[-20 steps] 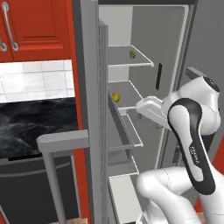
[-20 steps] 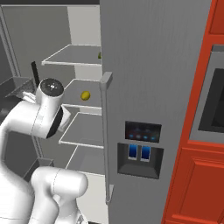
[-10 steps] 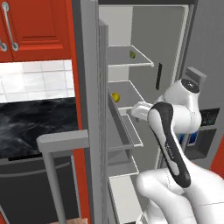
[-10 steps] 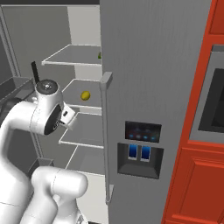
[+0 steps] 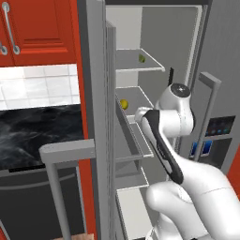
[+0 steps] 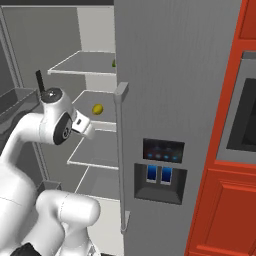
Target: Grab the lemon and lemon wedge from the fridge, place them in the blender, close the lid, and turn on the blender to create a marinade.
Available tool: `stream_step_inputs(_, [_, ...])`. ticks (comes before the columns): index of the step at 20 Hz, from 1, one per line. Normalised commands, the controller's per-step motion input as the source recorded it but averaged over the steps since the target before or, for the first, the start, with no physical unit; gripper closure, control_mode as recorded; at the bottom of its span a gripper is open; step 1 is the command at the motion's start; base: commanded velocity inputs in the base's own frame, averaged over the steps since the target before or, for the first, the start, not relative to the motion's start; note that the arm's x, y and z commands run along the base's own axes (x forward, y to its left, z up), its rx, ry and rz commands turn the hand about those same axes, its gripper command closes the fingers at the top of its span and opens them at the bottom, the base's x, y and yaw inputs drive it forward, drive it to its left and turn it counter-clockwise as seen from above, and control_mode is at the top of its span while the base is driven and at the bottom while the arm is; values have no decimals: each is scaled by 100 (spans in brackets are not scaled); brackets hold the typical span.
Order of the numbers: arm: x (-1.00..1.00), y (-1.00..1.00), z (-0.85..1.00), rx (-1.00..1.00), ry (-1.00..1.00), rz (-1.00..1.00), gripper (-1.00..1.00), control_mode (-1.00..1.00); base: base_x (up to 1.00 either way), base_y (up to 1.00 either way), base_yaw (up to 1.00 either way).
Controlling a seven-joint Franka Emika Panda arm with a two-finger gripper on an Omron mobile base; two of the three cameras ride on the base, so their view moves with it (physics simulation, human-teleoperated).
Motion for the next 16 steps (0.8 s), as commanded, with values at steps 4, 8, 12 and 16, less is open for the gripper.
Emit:
stream_step_inputs(4, [49,-15,0,0,0,0,-100,-100,0,0,0])
stream_step_inputs(8, [51,0,0,0,0,0,-100,-100,0,0,0])
stream_step_inputs(12, [48,0,-4,-4,0,0,-100,-100,0,0,0])
stream_step_inputs(16, [54,0,-8,-7,0,0,-100,-100,0,0,0])
